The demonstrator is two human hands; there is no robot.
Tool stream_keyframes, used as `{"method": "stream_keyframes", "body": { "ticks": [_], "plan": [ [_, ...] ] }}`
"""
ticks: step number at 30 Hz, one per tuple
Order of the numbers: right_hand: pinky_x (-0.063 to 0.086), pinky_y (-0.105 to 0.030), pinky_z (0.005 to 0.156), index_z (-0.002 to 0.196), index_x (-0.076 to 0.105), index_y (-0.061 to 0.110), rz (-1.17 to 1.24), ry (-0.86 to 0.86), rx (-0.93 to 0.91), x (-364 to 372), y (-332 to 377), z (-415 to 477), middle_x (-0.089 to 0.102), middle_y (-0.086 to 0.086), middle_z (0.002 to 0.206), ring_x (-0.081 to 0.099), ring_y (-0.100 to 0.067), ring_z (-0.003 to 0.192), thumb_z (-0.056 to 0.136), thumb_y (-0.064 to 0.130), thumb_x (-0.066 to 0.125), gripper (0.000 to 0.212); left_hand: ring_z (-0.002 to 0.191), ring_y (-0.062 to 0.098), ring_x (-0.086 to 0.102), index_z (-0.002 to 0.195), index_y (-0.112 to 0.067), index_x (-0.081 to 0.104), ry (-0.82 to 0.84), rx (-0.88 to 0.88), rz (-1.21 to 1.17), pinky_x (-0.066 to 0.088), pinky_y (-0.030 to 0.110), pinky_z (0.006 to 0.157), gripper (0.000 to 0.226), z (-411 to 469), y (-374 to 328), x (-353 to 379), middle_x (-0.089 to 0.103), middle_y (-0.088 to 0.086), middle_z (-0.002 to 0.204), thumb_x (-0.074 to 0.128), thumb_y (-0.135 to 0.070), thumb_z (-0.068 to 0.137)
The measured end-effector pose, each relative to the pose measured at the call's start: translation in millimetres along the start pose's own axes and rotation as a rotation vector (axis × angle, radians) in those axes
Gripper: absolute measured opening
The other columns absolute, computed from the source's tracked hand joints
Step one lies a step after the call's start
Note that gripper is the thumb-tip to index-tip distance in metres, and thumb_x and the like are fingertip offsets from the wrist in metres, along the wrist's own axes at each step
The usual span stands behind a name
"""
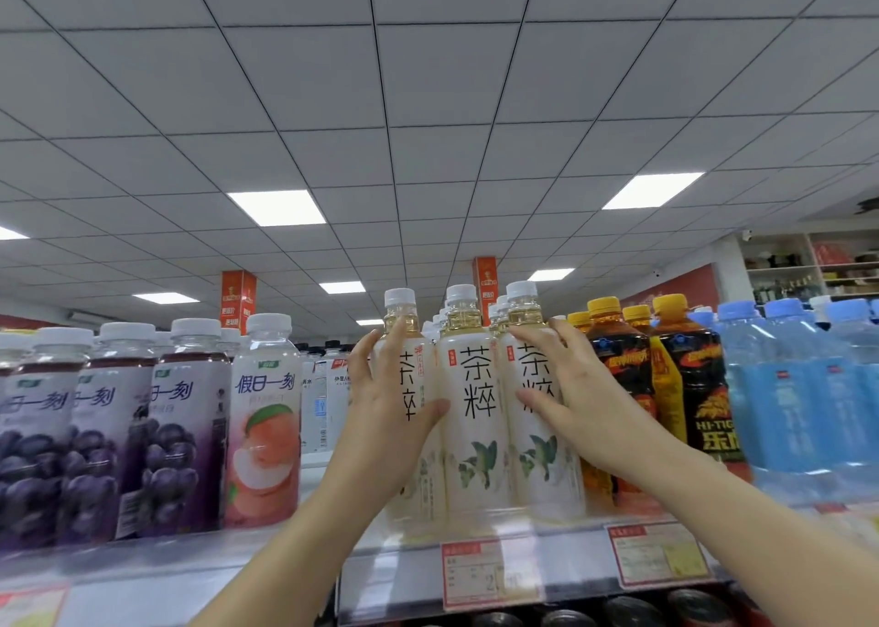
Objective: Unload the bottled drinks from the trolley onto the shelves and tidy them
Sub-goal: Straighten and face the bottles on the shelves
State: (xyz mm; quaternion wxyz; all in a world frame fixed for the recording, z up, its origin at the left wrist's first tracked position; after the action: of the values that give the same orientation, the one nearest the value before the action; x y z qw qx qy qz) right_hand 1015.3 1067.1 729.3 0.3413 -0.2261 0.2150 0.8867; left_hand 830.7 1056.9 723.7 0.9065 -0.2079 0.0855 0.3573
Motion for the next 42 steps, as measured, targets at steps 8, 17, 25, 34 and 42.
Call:
{"method": "stream_keyframes", "body": {
  "ticks": [8, 17, 25, 34, 42],
  "plan": [
    [0.003, -0.028, 0.109, 0.138, -0.004, 0.057, -0.046, -0.064, -0.072, 19.2, 3.1, -35.7, -0.028, 0.008, 0.153, -0.022, -0.009, 0.139, 0.091, 0.038, 0.052, 0.076, 0.144, 0.021, 0.006, 0.139, -0.053, 0.002, -0.010, 0.015, 0.119, 0.025, 0.038, 0.109, 0.088, -27.1, -16.2, 0.0, -0.017, -0.019, 0.149, 0.066, -0.028, 0.084],
    [0.028, -0.052, 0.111, 0.143, 0.032, 0.029, -0.414, -0.129, -0.085, 64.5, 5.1, -82.8, 0.017, -0.020, 0.153, 0.014, -0.042, 0.140, 0.090, 0.047, 0.046, 0.058, 0.141, 0.021, -0.021, 0.136, -0.020, 0.040, -0.041, 0.356, 0.740, 0.023, 0.054, 0.109, 0.057, -85.9, -9.5, 34.1, 0.022, 0.024, 0.144, 0.036, -0.047, 0.086],
    [0.025, -0.053, 0.112, 0.142, 0.037, 0.022, -0.451, -0.077, -0.104, 72.6, 10.0, -104.2, 0.032, -0.022, 0.148, 0.021, -0.043, 0.138, 0.091, 0.046, 0.032, 0.056, 0.144, 0.034, -0.003, 0.140, -0.024, 0.036, 0.008, 0.303, 0.731, 0.029, 0.065, 0.104, 0.053, -99.0, -2.0, 36.6, 0.018, 0.018, 0.150, 0.036, -0.044, 0.091],
    [0.045, -0.025, 0.073, 0.097, 0.068, 0.020, 0.069, 0.046, -0.084, 122.8, 10.1, -262.6, 0.068, 0.006, 0.094, 0.062, -0.013, 0.088, 0.087, 0.027, 0.052, 0.020, 0.093, 0.016, 0.058, 0.107, -0.017, 0.064, 0.019, 0.054, 0.364, 0.045, 0.034, 0.084, 0.024, -266.5, 8.6, 30.2, 0.064, -0.002, 0.106, 0.049, -0.016, 0.089],
    [0.053, -0.029, 0.066, 0.101, 0.065, 0.029, 0.204, 0.700, 0.403, 239.4, -7.5, -424.1, 0.065, 0.012, 0.083, 0.063, -0.011, 0.077, 0.092, 0.029, 0.054, 0.014, 0.102, 0.013, 0.059, 0.117, -0.026, 0.060, 0.518, -0.653, 0.313, 0.050, 0.031, 0.077, 0.026, -482.6, 56.0, 57.4, 0.061, -0.008, 0.116, 0.048, -0.023, 0.094]
  ]
}}
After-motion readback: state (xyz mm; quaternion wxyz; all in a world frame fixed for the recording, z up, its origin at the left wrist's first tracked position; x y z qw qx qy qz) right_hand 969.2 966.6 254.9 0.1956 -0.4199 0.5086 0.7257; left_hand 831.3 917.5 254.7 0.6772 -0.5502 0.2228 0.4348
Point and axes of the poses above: each hand's wrist, its own z-axis towards the middle knuckle, its own x-axis out of the palm, y = z × x, the point moved 7 cm from there along z, towards the middle knuckle
